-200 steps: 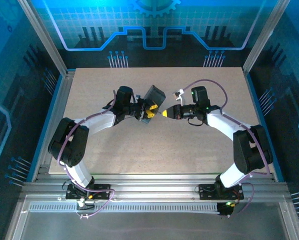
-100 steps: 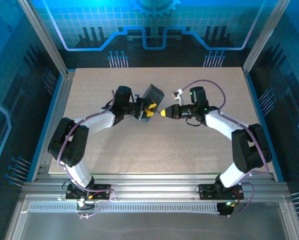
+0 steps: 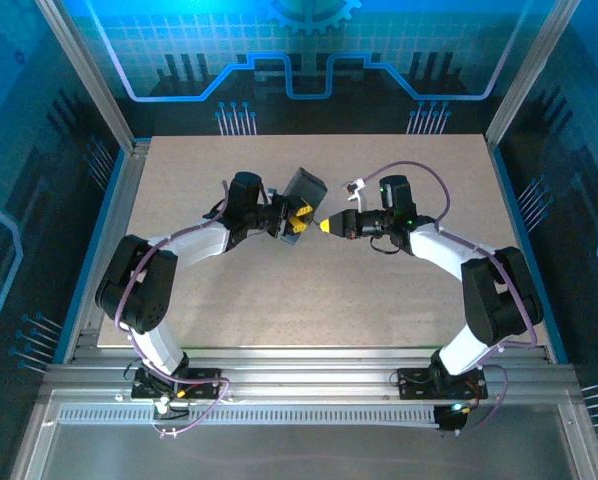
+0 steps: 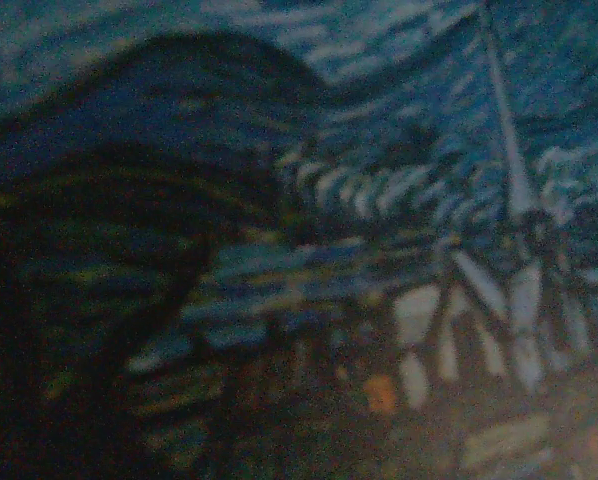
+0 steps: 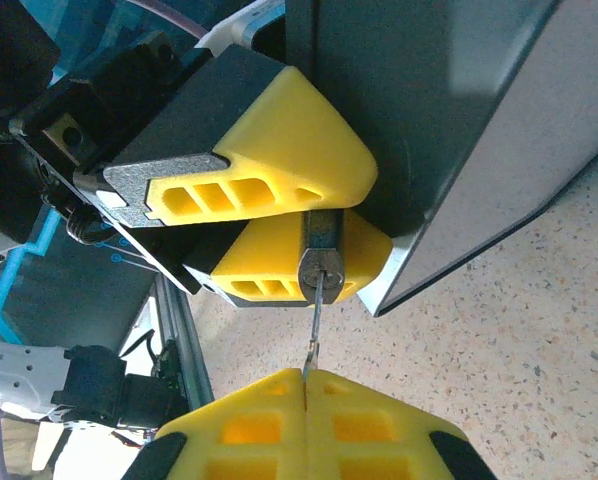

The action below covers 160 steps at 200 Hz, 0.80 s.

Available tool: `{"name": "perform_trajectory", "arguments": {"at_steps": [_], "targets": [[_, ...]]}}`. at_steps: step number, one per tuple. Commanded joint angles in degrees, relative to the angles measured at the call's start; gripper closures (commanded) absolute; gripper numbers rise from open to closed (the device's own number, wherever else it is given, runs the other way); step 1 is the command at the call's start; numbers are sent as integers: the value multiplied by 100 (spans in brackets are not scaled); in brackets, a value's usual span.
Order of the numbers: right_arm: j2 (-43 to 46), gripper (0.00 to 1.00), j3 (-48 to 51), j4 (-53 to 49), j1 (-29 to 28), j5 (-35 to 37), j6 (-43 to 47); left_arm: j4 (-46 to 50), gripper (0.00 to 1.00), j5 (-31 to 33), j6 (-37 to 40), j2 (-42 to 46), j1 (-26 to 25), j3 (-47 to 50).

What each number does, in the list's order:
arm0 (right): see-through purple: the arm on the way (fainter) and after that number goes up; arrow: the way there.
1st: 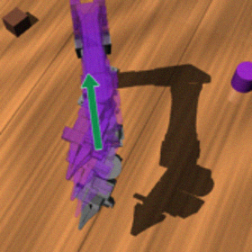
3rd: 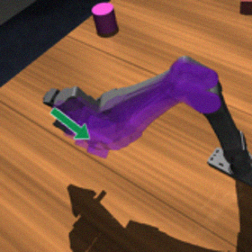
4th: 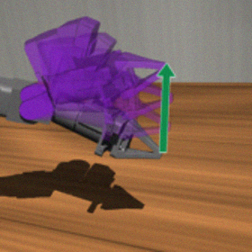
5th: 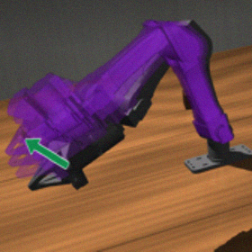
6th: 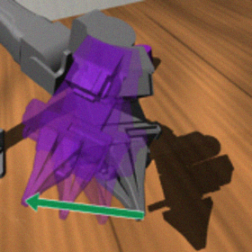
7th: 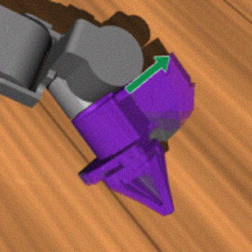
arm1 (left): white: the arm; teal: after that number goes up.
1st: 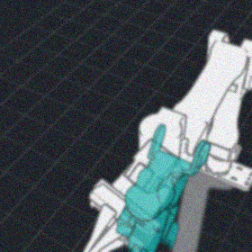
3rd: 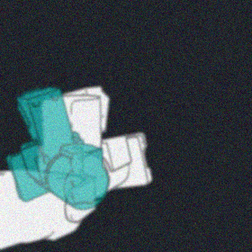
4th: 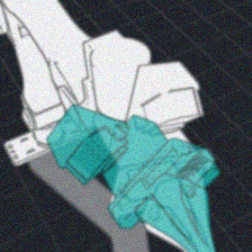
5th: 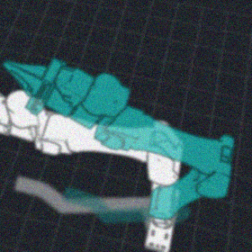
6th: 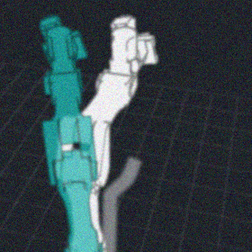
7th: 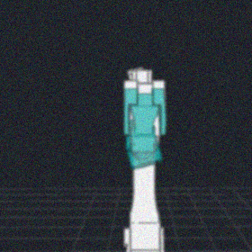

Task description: Unlock a padlock with a key

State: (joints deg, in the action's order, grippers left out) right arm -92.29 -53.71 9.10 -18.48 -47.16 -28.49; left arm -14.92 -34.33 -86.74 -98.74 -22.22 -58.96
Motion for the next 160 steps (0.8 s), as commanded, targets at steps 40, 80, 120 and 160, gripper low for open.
{"name": "perform_trajectory", "arguments": {"at_steps": [40,80,120,160], "targets": [[-261,100,98,857,-131,-167,-282,-7,100,-329,48,308,-8,111],[-301,100,105,1085,-138,-264,-504,309,100,-188,223,405,72,116],[-166,100,159,422,-142,-358,-169,1464,93,259,1081,454,269,-202],[-90,100,300,126,-189,-432,-40,2474,91,771,1767,374,289,-571]]}}
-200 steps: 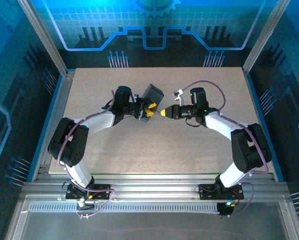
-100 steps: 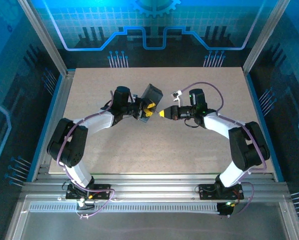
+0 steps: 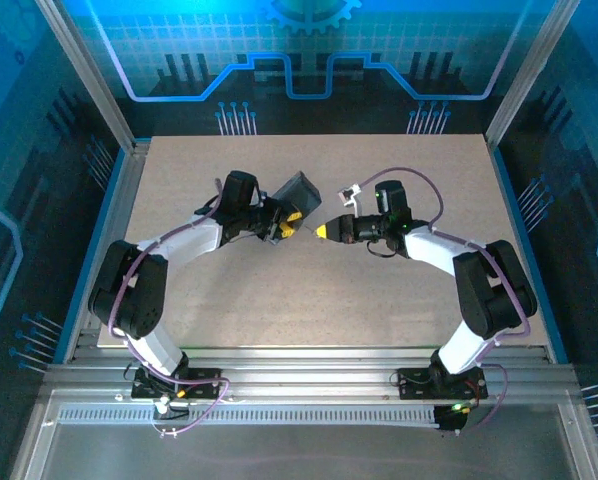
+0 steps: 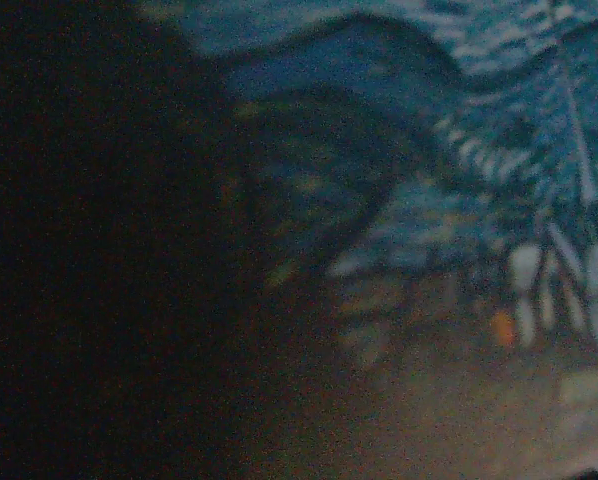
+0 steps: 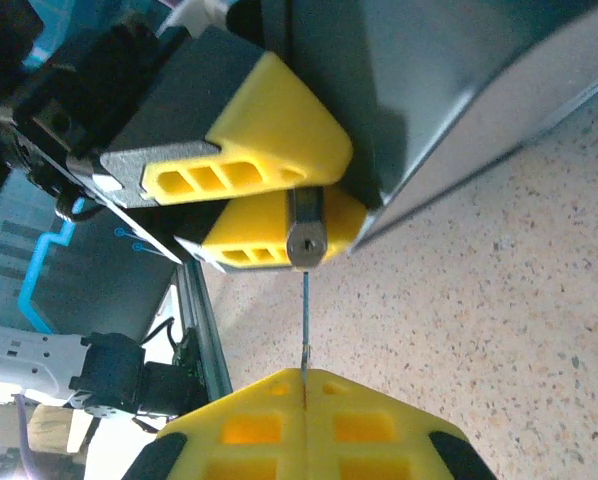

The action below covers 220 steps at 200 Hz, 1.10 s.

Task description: Unlock a padlock with a key

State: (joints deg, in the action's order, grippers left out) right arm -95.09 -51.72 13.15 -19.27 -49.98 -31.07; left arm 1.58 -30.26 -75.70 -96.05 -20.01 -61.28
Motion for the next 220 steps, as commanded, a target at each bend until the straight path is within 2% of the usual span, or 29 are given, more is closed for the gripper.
{"name": "perform_trajectory", "arguments": {"at_steps": [1,47,72,138,165,173,201,220], "targets": [[196,100,101,-287,-107,-152,226,834,91,373,680,104,68,-345],[474,100,494,-588,-159,-113,398,1817,91,1039,1466,78,37,-618],[663,100,652,-679,-156,-69,424,1995,91,1506,1855,-12,-90,-512],[842,100,589,-913,-160,-26,492,1529,88,2599,2078,-518,-578,-207],[882,100,558,-972,-156,22,488,1234,87,2761,2026,-720,-661,-122],[894,100,558,-982,-156,45,492,1217,84,2807,2036,-762,-672,-113],[918,100,579,-1033,-157,63,520,1460,60,2839,2145,-755,-730,-154],[880,100,559,-1126,-156,75,598,1845,51,2689,2256,-624,-768,-243]]}}
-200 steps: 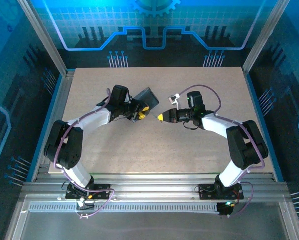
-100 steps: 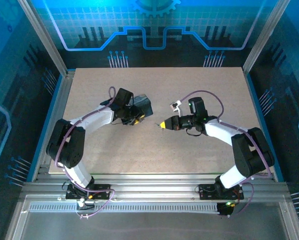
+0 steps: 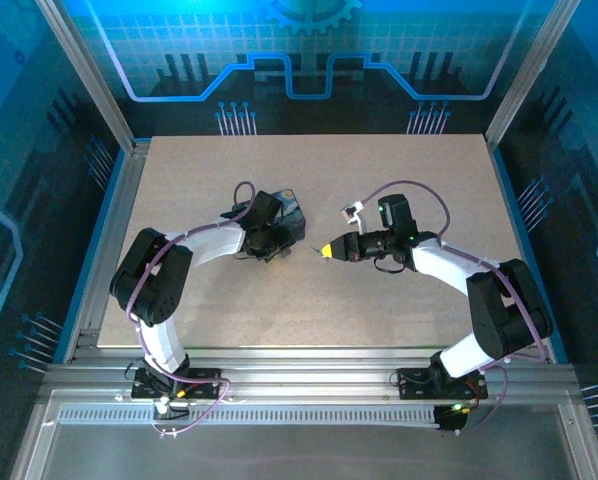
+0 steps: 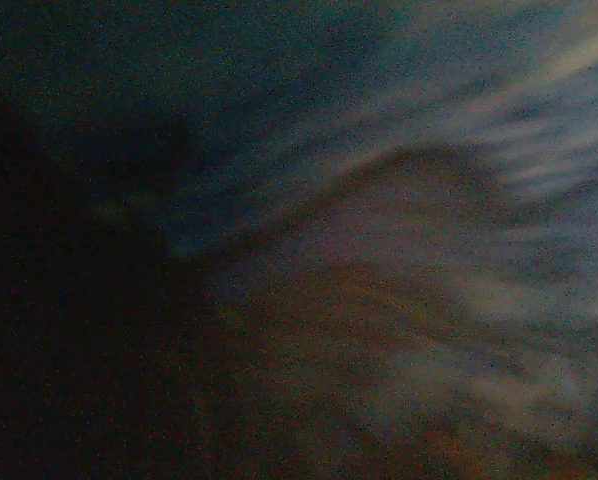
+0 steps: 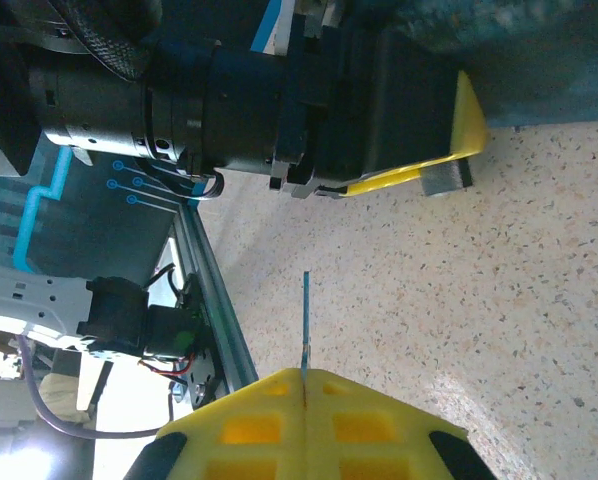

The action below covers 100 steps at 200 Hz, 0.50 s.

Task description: Unlock a padlock with a key

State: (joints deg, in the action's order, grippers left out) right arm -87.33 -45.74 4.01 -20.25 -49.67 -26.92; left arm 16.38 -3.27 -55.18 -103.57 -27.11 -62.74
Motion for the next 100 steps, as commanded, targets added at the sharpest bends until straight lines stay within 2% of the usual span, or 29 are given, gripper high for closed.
{"name": "perform_trajectory", "arguments": {"at_steps": [1,21,39,62,80,91,100], "targets": [[103,100,-45,-214,-58,41,189,392,51,-22,211,136,-57,-101],[72,100,-98,-303,-40,42,248,954,46,-247,484,363,-57,-284],[43,100,-157,-370,-7,-1,308,1257,46,-475,851,657,-45,-357],[-18,100,-273,-534,55,-166,453,1686,49,-957,1993,953,-30,-709],[-94,100,-376,-683,134,-344,579,1411,49,-1779,3057,1207,50,-731],[-139,100,-420,-732,190,-480,623,1125,48,-2884,3625,1275,153,-684],[-161,100,-434,-771,231,-565,645,934,48,-3431,3928,1317,202,-620]]}}
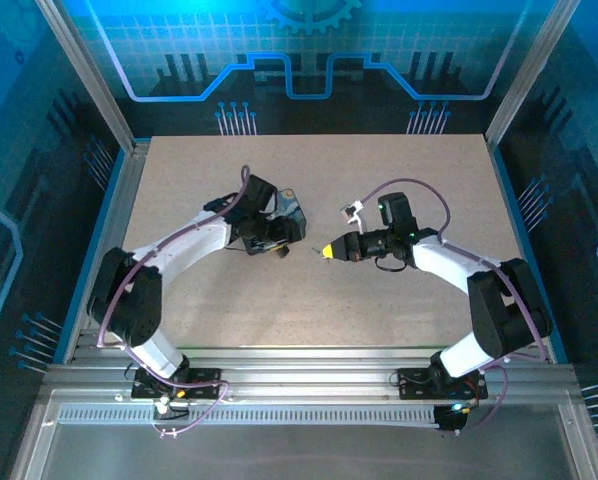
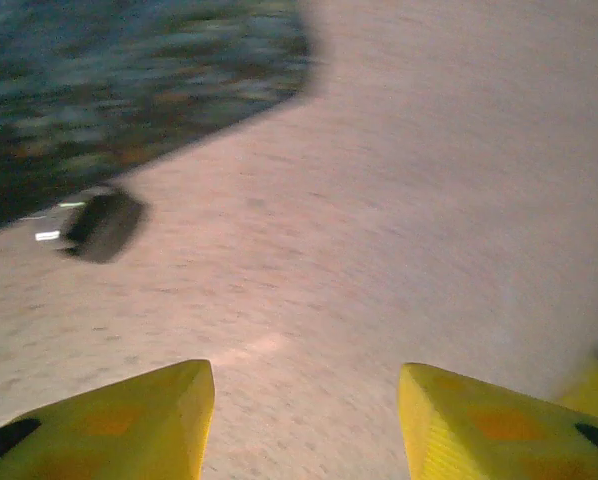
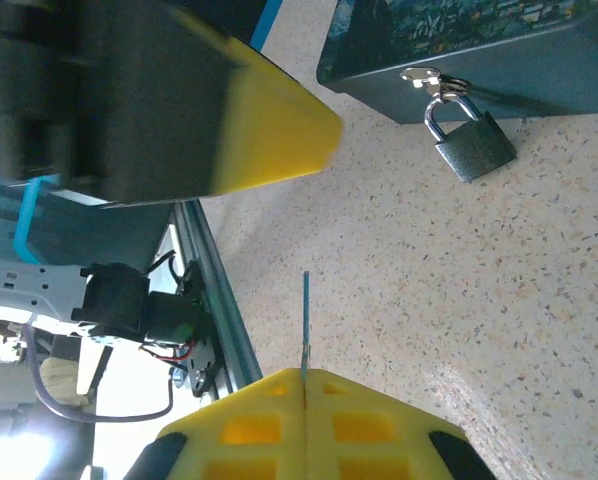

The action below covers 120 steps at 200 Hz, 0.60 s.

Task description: Unlock a padlock with a key

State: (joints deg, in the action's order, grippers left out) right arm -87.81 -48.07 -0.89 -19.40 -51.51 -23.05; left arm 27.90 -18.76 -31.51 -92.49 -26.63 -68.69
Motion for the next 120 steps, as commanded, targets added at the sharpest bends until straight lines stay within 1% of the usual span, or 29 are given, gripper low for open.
{"name": "perform_trajectory", "arguments": {"at_steps": [1,14,16,31,67,96,120], "targets": [[-113,100,-197,-281,146,-393,266,-229,48,-1932,1591,207,156,-19],[-129,100,-199,-352,173,-516,330,-306,47,-2438,1963,192,159,-26],[-131,100,-325,-375,171,-531,339,-317,47,-2498,1992,184,161,-30],[-120,100,-413,-474,177,-622,414,-282,47,-2795,2152,17,159,-128],[-9,100,-404,-579,173,-701,497,-276,47,-2859,2276,-286,195,-217],[-43,100,-446,-660,144,-738,523,-507,49,-3212,2216,-300,191,-155],[-113,100,-523,-632,97,-777,488,-481,51,-3294,2254,-330,176,-143]]}}
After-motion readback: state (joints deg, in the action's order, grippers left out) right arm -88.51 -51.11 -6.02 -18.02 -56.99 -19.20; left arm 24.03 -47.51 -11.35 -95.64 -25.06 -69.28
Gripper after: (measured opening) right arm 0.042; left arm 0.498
